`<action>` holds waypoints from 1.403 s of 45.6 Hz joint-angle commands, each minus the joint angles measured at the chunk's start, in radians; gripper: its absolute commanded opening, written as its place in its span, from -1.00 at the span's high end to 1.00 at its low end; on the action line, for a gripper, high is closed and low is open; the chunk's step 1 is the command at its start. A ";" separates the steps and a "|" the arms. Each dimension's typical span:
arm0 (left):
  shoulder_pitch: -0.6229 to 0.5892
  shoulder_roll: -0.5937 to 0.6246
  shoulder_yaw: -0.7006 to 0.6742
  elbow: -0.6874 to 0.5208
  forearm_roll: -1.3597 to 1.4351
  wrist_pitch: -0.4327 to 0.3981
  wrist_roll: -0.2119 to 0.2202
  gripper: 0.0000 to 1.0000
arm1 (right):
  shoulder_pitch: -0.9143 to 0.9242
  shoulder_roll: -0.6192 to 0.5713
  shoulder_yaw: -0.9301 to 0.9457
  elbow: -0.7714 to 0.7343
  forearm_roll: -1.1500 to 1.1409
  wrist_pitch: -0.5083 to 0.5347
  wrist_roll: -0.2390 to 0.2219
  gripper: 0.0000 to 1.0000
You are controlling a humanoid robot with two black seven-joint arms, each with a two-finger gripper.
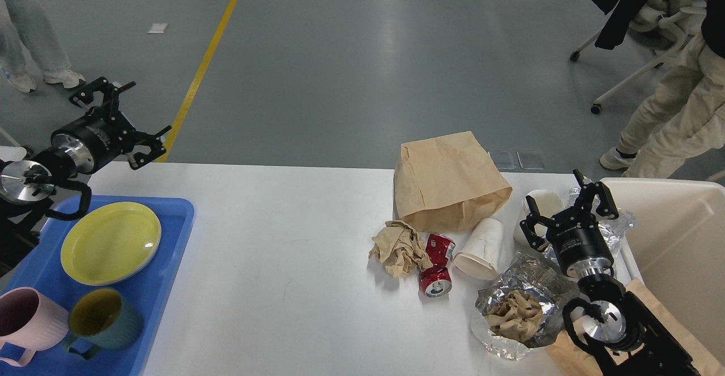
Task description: Tidy desktop
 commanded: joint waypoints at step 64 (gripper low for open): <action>0.692 -0.507 -1.044 -0.458 0.597 -0.050 -0.142 -0.93 | 0.000 0.000 0.000 0.000 0.000 0.000 0.000 -1.00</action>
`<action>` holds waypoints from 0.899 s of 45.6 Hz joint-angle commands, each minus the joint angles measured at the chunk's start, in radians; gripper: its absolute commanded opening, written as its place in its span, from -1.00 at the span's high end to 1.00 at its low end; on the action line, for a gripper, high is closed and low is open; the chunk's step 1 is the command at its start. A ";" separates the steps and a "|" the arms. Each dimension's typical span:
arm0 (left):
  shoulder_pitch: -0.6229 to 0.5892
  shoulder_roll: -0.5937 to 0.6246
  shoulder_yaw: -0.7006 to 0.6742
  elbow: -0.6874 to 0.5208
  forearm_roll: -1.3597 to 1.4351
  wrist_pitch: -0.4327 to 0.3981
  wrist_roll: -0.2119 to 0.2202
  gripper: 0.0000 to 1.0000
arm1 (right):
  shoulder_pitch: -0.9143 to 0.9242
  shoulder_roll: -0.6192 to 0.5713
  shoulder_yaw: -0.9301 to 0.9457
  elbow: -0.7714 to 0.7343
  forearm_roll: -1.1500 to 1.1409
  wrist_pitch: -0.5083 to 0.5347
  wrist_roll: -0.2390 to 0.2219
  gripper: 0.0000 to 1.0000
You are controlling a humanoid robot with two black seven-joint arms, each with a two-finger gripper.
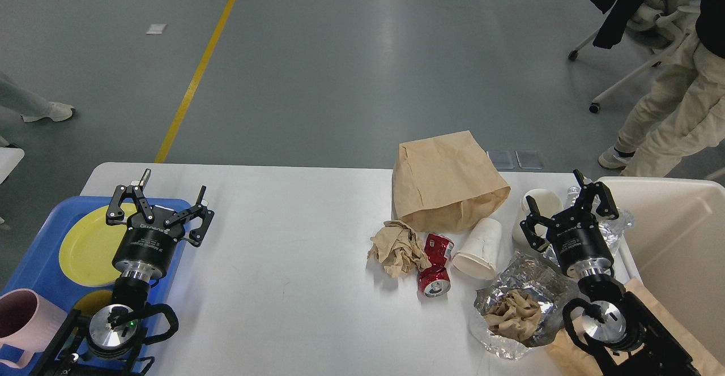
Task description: Tidy desktop
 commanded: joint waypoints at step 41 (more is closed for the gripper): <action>-0.061 0.082 -0.005 0.215 0.004 -0.195 -0.044 -0.93 | 0.002 0.000 0.000 -0.003 0.000 0.000 0.000 -1.00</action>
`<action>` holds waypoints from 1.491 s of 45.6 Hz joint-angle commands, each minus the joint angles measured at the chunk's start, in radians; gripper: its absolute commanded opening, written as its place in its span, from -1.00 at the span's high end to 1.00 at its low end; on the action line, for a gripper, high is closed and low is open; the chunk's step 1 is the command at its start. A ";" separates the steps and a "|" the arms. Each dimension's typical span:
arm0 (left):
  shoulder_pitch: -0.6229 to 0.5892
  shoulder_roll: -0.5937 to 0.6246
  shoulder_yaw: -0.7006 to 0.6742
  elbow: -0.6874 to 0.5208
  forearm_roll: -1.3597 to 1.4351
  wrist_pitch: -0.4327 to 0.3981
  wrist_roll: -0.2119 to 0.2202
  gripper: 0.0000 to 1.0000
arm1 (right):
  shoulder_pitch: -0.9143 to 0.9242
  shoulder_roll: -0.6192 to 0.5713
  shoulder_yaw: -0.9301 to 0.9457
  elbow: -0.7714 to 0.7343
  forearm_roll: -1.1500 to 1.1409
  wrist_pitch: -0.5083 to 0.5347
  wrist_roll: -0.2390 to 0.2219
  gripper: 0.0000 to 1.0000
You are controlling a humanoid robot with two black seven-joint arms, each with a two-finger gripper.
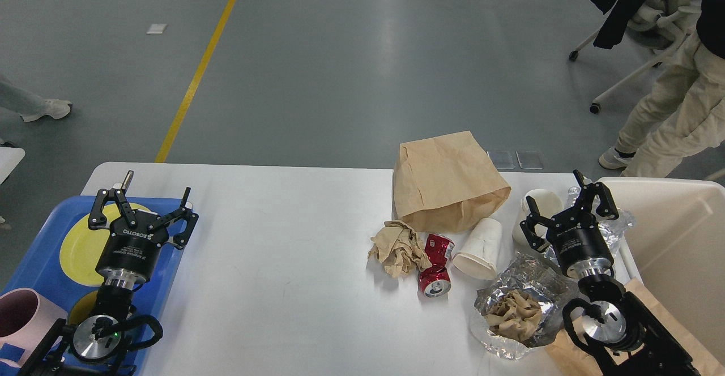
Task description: Tidy desktop
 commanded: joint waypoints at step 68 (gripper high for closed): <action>-0.004 0.018 0.010 0.015 -0.006 -0.013 0.008 -0.93 | 0.041 -0.009 0.009 0.006 0.000 -0.015 -0.009 -1.00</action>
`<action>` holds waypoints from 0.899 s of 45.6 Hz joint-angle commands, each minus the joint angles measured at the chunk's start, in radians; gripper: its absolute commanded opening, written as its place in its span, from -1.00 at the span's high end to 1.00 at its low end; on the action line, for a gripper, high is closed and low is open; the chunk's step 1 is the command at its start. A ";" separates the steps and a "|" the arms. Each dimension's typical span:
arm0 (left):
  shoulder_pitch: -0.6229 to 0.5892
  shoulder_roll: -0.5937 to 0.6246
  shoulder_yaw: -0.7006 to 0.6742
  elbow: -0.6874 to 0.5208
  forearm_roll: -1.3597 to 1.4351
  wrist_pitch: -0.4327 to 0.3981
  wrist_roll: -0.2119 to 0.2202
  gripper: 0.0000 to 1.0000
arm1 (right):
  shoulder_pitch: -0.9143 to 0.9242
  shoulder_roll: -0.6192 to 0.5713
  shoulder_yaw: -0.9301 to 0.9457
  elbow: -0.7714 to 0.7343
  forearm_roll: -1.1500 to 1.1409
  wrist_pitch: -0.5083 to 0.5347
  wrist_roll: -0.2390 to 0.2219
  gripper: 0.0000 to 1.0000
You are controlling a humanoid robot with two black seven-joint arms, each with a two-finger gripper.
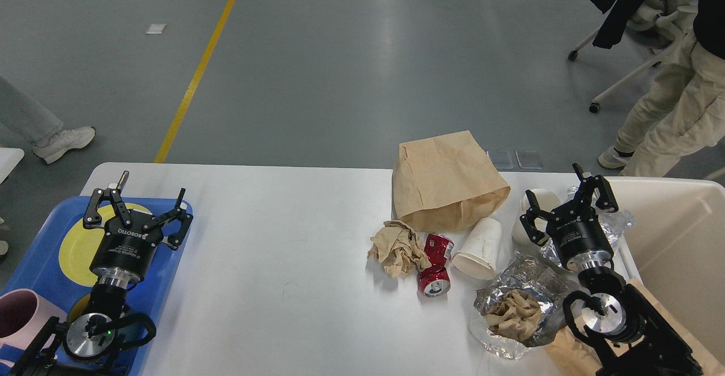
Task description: Tidy desktop
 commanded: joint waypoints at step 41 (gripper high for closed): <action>0.000 0.000 0.000 0.000 -0.001 0.000 0.000 -0.93 | 0.017 -0.091 -0.037 0.010 0.002 0.005 -0.082 -1.00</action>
